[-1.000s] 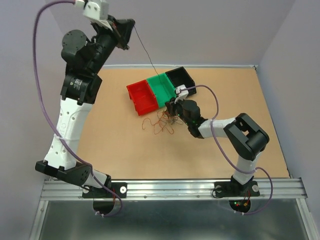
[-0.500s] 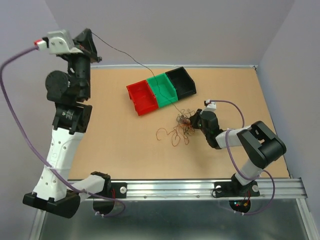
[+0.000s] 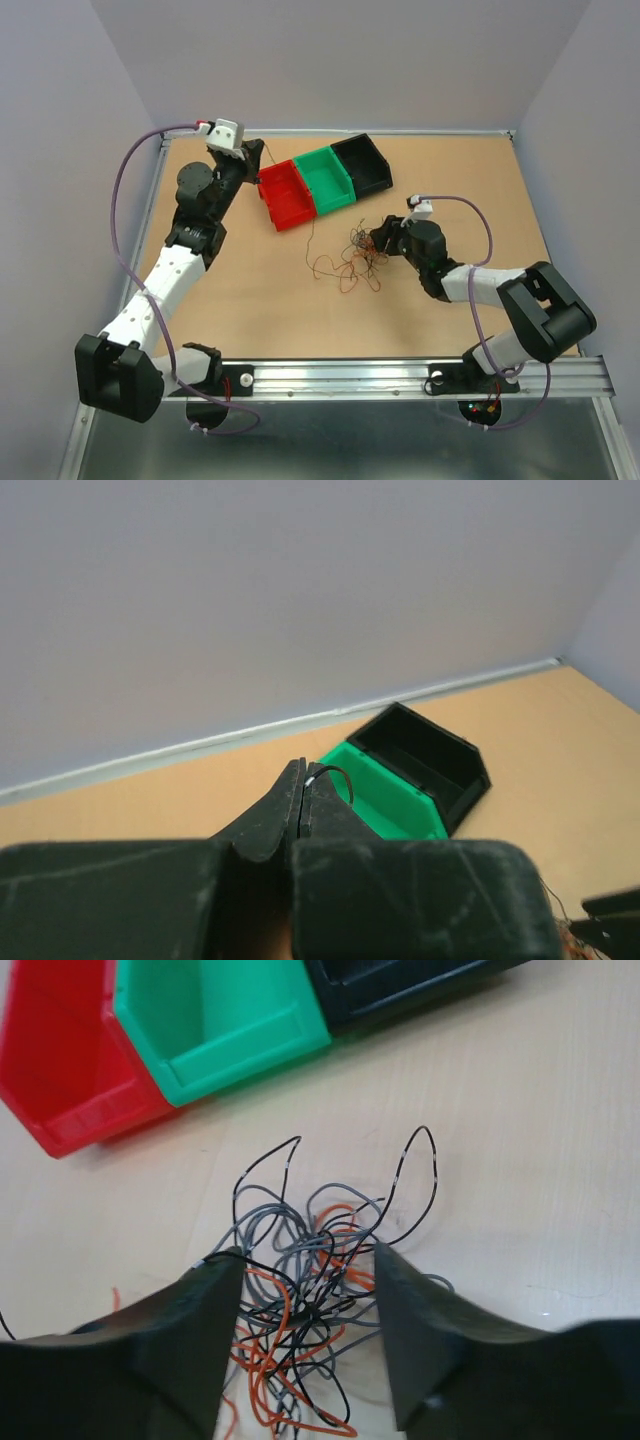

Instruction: Untangle the cables

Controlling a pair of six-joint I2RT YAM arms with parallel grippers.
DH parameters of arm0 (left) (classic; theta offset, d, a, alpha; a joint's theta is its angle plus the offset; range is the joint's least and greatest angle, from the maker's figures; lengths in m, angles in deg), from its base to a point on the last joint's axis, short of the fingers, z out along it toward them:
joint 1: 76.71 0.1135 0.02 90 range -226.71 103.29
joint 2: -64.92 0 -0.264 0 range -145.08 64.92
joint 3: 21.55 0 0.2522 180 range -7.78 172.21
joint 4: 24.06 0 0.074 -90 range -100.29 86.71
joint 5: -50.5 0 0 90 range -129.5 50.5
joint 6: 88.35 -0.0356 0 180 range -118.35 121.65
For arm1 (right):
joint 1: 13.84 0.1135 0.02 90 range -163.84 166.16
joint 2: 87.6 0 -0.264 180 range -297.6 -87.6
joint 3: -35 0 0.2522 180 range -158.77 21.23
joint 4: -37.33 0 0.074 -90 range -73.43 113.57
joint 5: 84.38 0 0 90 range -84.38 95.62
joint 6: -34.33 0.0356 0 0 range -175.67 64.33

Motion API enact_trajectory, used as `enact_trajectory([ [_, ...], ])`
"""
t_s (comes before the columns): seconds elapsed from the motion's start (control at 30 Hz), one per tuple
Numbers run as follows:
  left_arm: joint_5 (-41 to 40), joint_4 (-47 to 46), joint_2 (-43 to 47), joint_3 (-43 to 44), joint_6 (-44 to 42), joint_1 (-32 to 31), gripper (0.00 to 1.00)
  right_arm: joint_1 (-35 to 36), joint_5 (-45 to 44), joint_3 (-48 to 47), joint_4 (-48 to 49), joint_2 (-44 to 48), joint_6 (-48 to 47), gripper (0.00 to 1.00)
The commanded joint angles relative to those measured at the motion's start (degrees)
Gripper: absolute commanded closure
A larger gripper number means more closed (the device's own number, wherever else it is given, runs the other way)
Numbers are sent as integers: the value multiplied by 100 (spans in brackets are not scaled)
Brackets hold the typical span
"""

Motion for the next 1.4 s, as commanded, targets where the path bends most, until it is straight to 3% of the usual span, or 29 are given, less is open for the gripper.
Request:
enact_trajectory([
  [0.0, 2143, -309, -476, 286, -494, -102, 100, 80, 230, 190, 105, 451, -278, 36],
  [0.13, 2295, 245, -908, 577, -951, -374, 100, 80, 213, 243, 140, 707, -445, 38],
  [0.5, 2366, 343, -521, 366, -1145, -612, 100, 80, 494, 146, 211, 742, -525, 35],
  [0.77, 2075, 352, -565, 392, -1145, -647, 100, 238, 837, 375, -851, 1726, -304, 26],
  [1.03, 2031, 369, -557, 401, -1154, -656, 100, 537, 531, -46, -1905, 1306, -287, 31],
  [1.1, 2031, 378, -548, 384, -1145, -656, 100, 633, 311, -266, -2082, 1025, -270, 37],
  [1.2, 2005, 378, -521, 384, -1154, -647, 100, 669, 222, -442, -2136, 839, -287, 74],
  [1.23, 2005, 378, -513, 375, -1154, -656, 100, 678, 204, -529, -2127, 830, -322, 94],
  [1.27, 1979, 378, -513, 384, -1154, -656, 100, 695, 213, -774, -2153, 848, -374, 99],
  [1.33, 1952, 369, -495, 375, -1154, -656, 100, 722, 300, -1318, -2617, 892, -576, 99],
  [1.37, 1909, 360, -469, 366, -1154, -656, 100, 774, 275, -2305, -2994, 892, -681, 99],
])
